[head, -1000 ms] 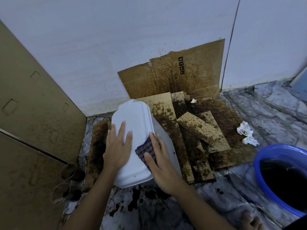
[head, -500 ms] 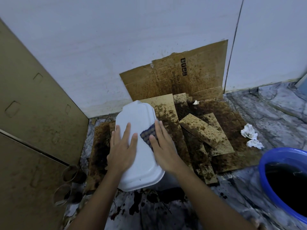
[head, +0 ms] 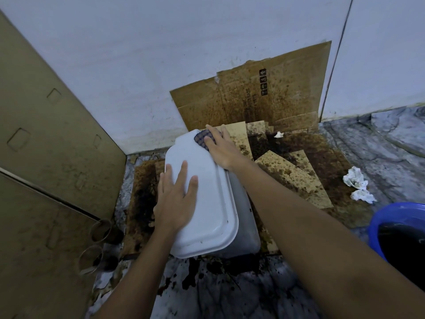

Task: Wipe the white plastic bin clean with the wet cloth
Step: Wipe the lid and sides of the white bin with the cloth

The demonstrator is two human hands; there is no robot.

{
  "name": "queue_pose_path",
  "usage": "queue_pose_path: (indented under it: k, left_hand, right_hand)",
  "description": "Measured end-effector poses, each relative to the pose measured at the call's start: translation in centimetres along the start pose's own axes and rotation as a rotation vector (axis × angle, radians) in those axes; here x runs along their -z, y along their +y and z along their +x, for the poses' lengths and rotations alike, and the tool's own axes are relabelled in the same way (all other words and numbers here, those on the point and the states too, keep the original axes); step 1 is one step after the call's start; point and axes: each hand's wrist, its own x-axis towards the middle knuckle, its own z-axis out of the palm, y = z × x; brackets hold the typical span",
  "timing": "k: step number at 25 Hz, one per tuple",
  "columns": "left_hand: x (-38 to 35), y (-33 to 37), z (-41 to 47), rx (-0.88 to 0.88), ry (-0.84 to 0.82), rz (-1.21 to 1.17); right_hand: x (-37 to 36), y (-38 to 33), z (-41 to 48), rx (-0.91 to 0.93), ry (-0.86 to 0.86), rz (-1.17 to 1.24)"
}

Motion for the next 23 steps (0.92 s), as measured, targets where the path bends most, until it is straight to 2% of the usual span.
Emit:
queue_pose_path:
  k: [9, 16, 23]
  left_hand:
    - [-0.6, 2.0, 0.0, 0.017, -0.011, 0.040]
    - [-0.2, 0.3, 0.2, 0.011, 0.009, 0.016]
    - [0.1, -0.2, 0.0, 0.040, 0.013, 0.003]
  right_hand:
    - [-0.2, 2.8, -7.6, 0.009, 0.019, 0.068]
    - [-3.3, 3.1, -16.3, 0.052, -0.001, 0.098]
    - [-7.1, 3.6, -20.1, 0.126, 0.193, 0.107]
